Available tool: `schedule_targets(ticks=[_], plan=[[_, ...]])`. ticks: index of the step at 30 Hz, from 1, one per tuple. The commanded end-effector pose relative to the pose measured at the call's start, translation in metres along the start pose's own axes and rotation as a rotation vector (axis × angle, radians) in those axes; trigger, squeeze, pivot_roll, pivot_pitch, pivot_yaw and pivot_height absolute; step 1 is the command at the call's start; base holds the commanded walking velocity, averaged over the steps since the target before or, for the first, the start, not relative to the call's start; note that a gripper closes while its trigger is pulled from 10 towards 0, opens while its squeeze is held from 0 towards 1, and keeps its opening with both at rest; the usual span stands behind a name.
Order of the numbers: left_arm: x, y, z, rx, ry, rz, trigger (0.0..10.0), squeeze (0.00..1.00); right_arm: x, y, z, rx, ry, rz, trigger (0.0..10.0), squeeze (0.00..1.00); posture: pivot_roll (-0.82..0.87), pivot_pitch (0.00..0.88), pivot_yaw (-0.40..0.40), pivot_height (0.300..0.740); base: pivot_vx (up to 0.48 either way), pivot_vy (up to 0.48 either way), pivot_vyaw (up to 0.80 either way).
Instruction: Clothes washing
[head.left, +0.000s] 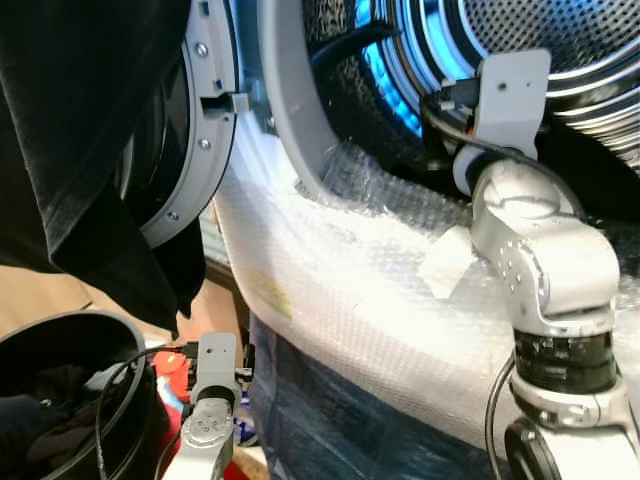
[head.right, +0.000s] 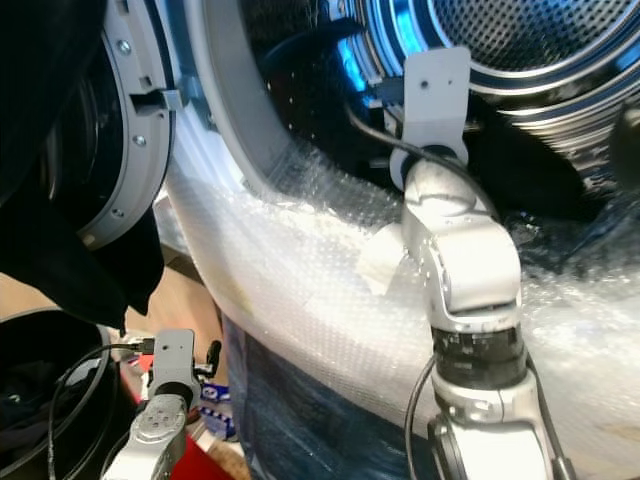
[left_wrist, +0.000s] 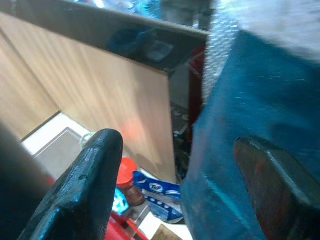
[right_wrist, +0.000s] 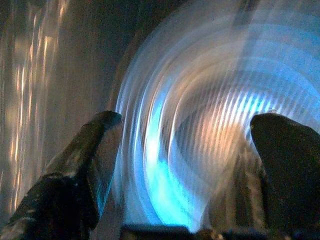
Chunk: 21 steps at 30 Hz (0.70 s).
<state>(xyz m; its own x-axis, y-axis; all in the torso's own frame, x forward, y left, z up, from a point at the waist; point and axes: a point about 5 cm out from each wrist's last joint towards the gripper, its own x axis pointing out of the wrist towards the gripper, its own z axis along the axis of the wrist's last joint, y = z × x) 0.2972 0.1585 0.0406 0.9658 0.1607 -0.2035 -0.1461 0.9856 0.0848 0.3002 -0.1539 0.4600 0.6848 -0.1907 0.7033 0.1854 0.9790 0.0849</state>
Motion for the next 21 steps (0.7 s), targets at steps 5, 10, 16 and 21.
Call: schedule_targets(ticks=[5, 10, 16, 21], plan=[[0.0, 0.0, 0.001, -0.003, -0.004, 0.007, 10.0, 0.0, -0.025, 0.004, -0.052, -0.061, 0.263, 0.038, 10.0, 1.0, -0.14, 0.017, -0.032, 0.74, 0.0, 0.0, 0.0], [-0.001, -0.002, -0.001, -0.001, 0.001, -0.002, 10.0, 0.0, -0.053, 0.018, -0.101, -0.106, 0.542, 0.168, 10.0, 1.0, -0.14, 0.019, -0.031, 0.74, 0.0, 0.0, 0.0], [-0.001, 0.0, -0.001, -0.001, 0.0, 0.006, 10.0, 0.0, -0.026, 0.005, -0.036, 0.035, 0.171, 0.098, 10.0, 0.0, -0.15, 0.02, -0.031, 0.74, 0.0, 0.0, 0.0], [-0.001, -0.002, -0.001, -0.002, 0.001, 0.003, 10.0, 0.0, -0.041, 0.012, -0.041, 0.162, 0.226, 0.21, 10.0, 0.0, -0.15, 0.02, -0.032, 0.74, 0.0, 0.0, 0.0]])
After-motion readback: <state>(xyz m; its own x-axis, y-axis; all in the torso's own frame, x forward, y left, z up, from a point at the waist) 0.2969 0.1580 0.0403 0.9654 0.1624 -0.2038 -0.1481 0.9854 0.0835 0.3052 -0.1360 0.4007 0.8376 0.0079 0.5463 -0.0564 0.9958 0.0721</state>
